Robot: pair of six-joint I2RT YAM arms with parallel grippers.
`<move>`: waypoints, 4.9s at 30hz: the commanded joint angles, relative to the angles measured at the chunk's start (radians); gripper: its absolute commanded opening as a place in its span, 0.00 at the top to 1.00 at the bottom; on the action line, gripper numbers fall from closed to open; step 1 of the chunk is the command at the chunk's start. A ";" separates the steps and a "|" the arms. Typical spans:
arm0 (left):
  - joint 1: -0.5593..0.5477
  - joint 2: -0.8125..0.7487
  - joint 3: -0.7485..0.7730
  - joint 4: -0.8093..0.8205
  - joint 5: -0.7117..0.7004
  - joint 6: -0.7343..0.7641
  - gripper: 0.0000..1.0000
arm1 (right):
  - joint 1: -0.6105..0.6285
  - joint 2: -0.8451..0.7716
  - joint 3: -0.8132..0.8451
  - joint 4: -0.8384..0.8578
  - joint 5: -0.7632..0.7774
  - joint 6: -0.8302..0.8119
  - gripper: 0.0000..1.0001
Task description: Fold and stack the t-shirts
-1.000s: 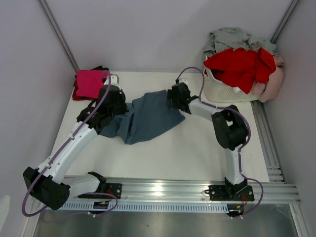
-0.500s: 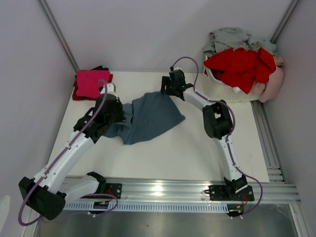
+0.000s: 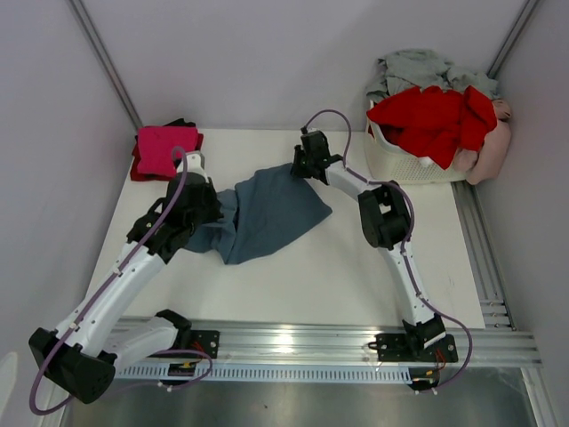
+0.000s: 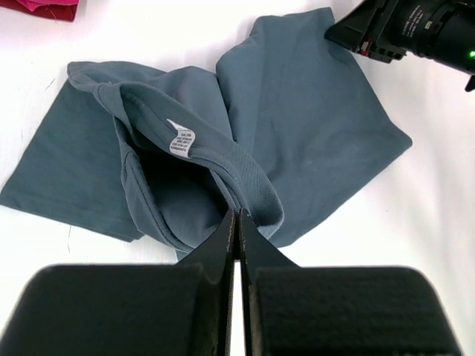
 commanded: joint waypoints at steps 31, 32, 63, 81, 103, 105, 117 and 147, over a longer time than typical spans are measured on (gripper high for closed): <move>0.199 0.062 0.477 0.117 -0.353 0.319 1.00 | -0.323 -0.656 0.044 -0.064 0.125 -0.203 1.00; 0.206 0.054 0.477 0.122 -0.350 0.328 0.99 | -0.335 -0.678 0.029 -0.053 0.127 -0.201 1.00; 0.231 -0.140 0.360 0.160 -0.010 0.317 1.00 | -0.280 -0.921 -0.294 0.059 -0.123 -0.025 1.00; 0.119 -0.264 0.307 0.041 -0.531 0.253 1.00 | -0.168 -1.493 -0.807 -0.093 0.204 -0.029 1.00; 0.171 0.225 0.252 -0.044 -0.301 -0.006 0.17 | -0.102 -1.130 -0.832 -0.112 0.237 -0.006 0.01; 0.173 0.197 0.239 -0.058 -0.338 -0.016 0.12 | -0.100 -1.147 -0.855 -0.110 0.214 -0.012 0.01; 0.179 0.063 0.071 -0.182 -0.372 -0.112 0.07 | -0.015 -1.137 -0.951 -0.202 0.067 0.066 0.06; 0.375 0.384 0.021 -0.199 -0.059 -0.244 0.14 | 0.076 -0.670 -0.907 -0.234 -0.146 0.067 0.34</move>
